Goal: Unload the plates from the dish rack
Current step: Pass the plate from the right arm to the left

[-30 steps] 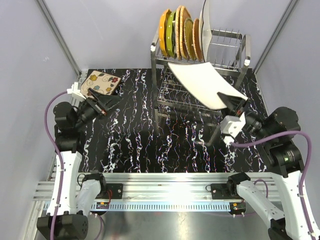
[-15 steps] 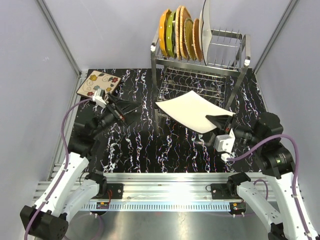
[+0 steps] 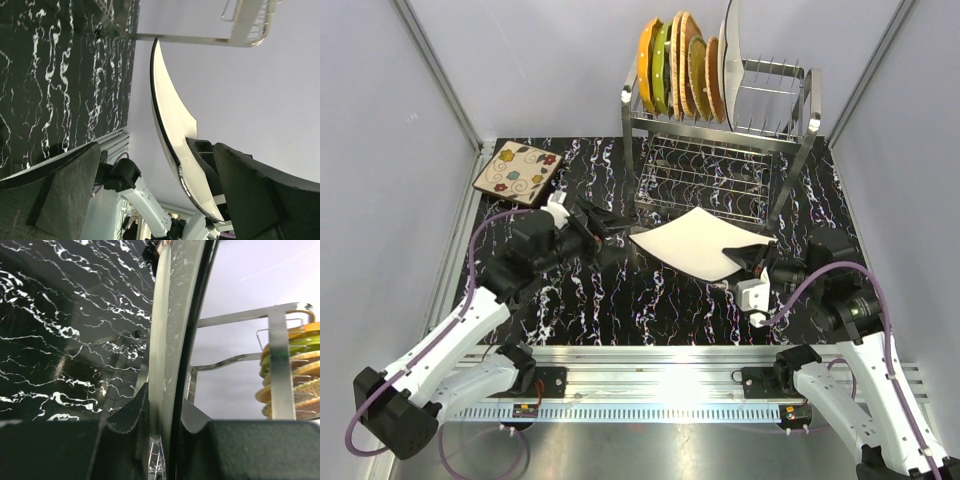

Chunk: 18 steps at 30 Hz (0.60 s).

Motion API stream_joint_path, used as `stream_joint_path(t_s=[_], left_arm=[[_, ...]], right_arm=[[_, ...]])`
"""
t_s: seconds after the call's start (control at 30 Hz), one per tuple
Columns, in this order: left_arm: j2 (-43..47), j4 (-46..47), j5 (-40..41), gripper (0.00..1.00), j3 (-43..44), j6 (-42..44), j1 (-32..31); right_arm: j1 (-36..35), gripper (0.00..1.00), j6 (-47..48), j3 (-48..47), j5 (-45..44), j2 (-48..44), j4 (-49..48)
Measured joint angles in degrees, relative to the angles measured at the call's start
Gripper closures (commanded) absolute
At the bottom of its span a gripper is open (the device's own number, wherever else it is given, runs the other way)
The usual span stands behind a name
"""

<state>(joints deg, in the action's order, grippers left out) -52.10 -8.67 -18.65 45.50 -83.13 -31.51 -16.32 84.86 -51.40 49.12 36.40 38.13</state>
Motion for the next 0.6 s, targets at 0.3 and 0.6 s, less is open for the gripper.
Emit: stream_joint_path(t_s=[0.3,0.6], left_arm=[[-6.25,-2.32,2.91,0.01,3.98,-2.32,-7.04],[-13.49,-5.05,4.81,0.02,6.67,-6.21,-13.33]], right_arm=[[-2.38,1.00,2.64,3.02,-0.42,2.05,-0.87],[-10.75,1.00,2.10,6.91,-9.70,5.97,-6.84]])
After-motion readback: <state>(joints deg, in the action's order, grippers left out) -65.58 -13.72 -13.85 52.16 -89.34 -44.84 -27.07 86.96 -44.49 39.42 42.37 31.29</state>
